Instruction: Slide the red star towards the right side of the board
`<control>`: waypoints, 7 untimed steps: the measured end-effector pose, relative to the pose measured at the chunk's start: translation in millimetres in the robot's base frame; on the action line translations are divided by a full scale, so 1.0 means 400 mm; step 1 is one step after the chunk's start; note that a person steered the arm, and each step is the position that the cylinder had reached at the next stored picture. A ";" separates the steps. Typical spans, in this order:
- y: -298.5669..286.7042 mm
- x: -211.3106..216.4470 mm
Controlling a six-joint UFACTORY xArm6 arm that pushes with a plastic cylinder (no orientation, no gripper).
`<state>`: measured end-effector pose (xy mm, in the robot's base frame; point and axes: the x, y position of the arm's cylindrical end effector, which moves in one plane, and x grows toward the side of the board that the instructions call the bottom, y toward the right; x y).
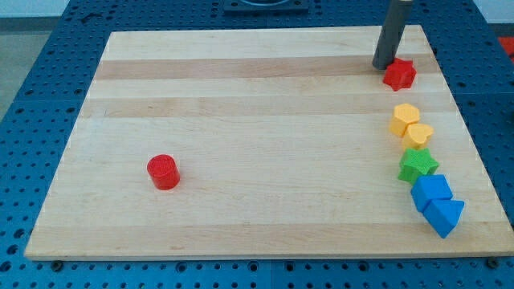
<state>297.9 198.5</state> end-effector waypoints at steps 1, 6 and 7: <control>0.001 0.000; 0.018 0.042; 0.009 0.096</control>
